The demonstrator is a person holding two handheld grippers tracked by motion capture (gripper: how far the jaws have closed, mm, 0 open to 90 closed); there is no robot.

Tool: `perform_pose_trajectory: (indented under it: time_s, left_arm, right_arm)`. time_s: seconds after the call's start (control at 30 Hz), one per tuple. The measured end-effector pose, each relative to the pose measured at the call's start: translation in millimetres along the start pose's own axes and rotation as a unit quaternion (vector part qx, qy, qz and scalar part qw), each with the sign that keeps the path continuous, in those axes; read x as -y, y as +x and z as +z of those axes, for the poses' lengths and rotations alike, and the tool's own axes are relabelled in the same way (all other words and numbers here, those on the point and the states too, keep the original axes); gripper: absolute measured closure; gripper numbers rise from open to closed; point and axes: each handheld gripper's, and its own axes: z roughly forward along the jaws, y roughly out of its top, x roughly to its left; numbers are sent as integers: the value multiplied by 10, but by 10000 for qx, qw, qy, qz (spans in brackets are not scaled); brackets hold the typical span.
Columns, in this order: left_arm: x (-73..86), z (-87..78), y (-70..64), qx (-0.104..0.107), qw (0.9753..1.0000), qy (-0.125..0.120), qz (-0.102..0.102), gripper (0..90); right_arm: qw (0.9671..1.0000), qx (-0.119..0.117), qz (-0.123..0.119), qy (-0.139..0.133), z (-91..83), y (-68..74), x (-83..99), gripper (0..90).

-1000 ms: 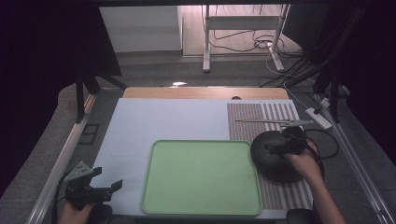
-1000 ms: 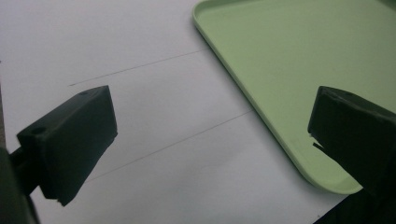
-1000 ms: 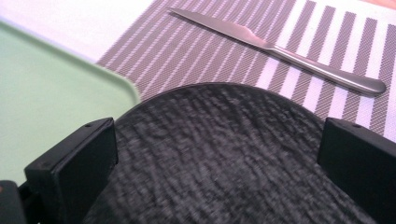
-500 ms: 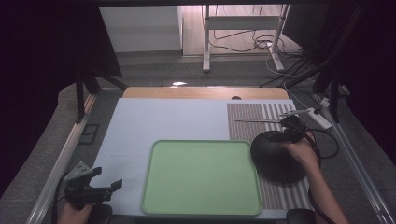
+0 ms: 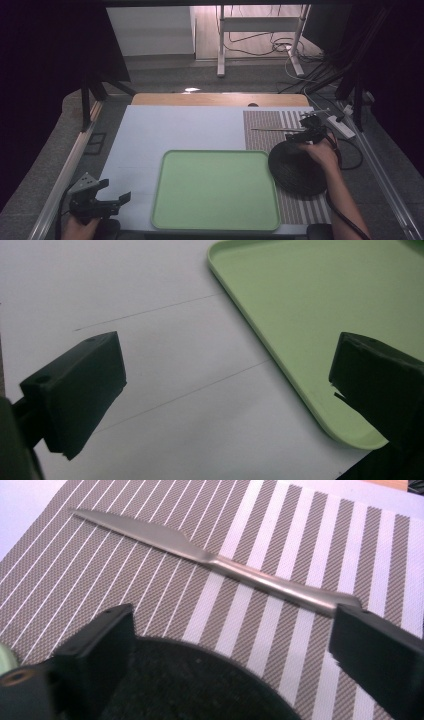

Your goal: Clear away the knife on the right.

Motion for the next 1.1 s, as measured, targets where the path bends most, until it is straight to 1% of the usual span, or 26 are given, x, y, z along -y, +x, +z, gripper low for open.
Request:
perform_pose_trajectory:
  time_s: [0.03, 0.07, 0.1, 0.2, 0.23, 0.27, 0.3, 0.33, 0.37, 0.4, 0.43, 0.47, 0.5, 0.63, 0.73, 0.83, 0.87, 0.9, 0.93, 0.97, 1.0, 1.07, 1.1]
  left_arm:
    - [0, 0, -1, -1, 10000, 3, 3, 19]
    - [-1, 1, -2, -2, 10000, 8, 10, 19]
    - [-1, 1, -2, -1, 10000, 11, 14, 19]
    - [-2, 3, -2, 1, 10000, 19, 18, 21]
    - [-2, 3, -2, 2, 10000, 21, 20, 21]
    - [-2, 3, -2, 2, 10000, 21, 20, 21]
    - [-3, 3, -2, 3, 10000, 23, 20, 21]
    - [-3, 4, -2, 4, 10000, 23, 22, 22]
    - [-3, 4, -2, 2, 10000, 25, 20, 22]
    - [-3, 4, -2, 1, 10000, 27, 21, 23]
    - [-3, 4, -2, 2, 10000, 29, 23, 23]
    - [-4, 5, -3, 1, 10000, 30, 24, 23]
    - [-4, 6, -3, 1, 10000, 32, 21, 24]
    - [-4, 6, -2, 3, 10000, 32, 18, 24]
    - [-4, 7, -1, 4, 10000, 34, 10, 26]
    - [-4, 7, -1, 6, 10000, 36, 13, 27]
    - [-4, 7, -1, 5, 10000, 35, 14, 28]
    - [-4, 7, 0, 8, 10000, 35, 13, 28]
    - [-3, 7, 1, 8, 10000, 36, 9, 29]
    - [-3, 7, 2, 9, 10000, 32, -2, 29]
    - [-3, 7, 5, 14, 10000, 32, -14, 30]
    - [-3, 6, 7, 16, 10000, 30, -22, 31]
    - [-2, 6, 8, 18, 10000, 28, -28, 32]
  right_arm:
    - [10000, -23, 6, -9, 9, -20, -12, 136]
    - [10000, -94, 9, 23, 24, -65, -34, 261]
    - [10000, -94, 9, 23, 24, -65, -34, 261]
    - [9998, -194, 53, 80, 59, -137, -65, 436]
    - [9996, -205, 93, 165, 90, -183, -88, 523]
    - [9994, -223, 114, 220, 106, -210, -100, 560]
    - [9994, -223, 114, 220, 106, -210, -100, 560]
    - [9992, -268, 157, 262, 123, -233, -112, 600]
    - [9989, -321, 182, 285, 140, -258, -121, 655]
    - [9987, -353, 175, 334, 172, -301, -140, 758]
    - [9987, -353, 175, 334, 172, -301, -140, 758]
    - [9986, -351, 107, 387, 196, -335, -159, 857]
    - [9987, -312, 76, 404, 207, -353, -171, 893]
    - [9989, -204, 109, 401, 253, -433, -218, 897]
    - [9989, -196, 144, 412, 282, -474, -236, 897]
    - [9987, -159, 159, 456, 344, -528, -254, 897]
    - [9986, -96, 150, 492, 383, -567, -268, 897]
    - [9986, -96, 150, 492, 383, -567, -268, 897]
    - [9985, -77, 181, 503, 421, -612, -279, 897]
    - [9985, -77, 181, 503, 421, -612, -279, 897]
    - [9983, -49, 170, 547, 459, -646, -286, 897]
    - [9982, -27, 158, 582, 477, -657, -285, 897]
    - [9982, -68, 178, 573, 485, -673, -283, 897]
